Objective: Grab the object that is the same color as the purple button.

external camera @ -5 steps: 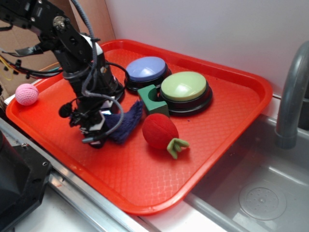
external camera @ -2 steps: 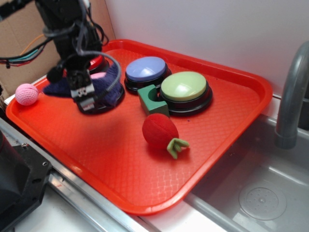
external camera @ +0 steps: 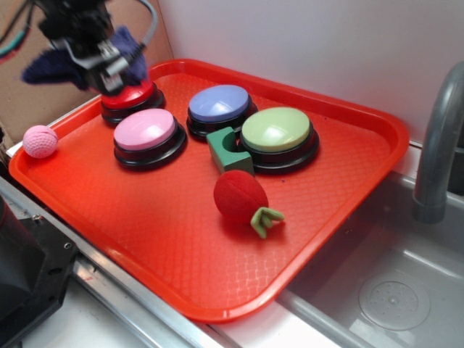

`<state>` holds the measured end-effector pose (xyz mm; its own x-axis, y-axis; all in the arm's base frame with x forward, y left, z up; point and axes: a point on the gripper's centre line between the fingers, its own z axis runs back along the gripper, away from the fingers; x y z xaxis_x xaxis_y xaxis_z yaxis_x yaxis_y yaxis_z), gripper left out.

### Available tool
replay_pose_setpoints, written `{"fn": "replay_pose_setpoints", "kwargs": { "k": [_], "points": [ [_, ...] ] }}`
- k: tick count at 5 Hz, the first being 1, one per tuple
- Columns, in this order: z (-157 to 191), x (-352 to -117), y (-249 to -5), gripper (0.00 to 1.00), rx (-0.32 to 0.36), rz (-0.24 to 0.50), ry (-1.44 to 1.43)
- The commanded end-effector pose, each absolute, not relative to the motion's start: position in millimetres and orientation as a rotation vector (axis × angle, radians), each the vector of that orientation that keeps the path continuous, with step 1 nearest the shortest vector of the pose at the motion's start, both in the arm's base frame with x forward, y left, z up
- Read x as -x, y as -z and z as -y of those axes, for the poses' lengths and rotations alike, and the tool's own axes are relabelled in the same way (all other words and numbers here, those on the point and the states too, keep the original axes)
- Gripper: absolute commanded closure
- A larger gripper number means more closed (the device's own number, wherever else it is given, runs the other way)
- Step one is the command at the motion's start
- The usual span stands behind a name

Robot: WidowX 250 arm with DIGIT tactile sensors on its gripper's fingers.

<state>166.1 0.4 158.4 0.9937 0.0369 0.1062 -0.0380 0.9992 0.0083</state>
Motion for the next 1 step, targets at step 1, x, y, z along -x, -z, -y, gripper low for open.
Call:
{"fn": "replay_pose_setpoints", "kwargs": {
  "k": [1],
  "points": [
    [-2.7,-162.5,-191.4,1.0,-0.034,0.185,-0.164]
  ]
}}
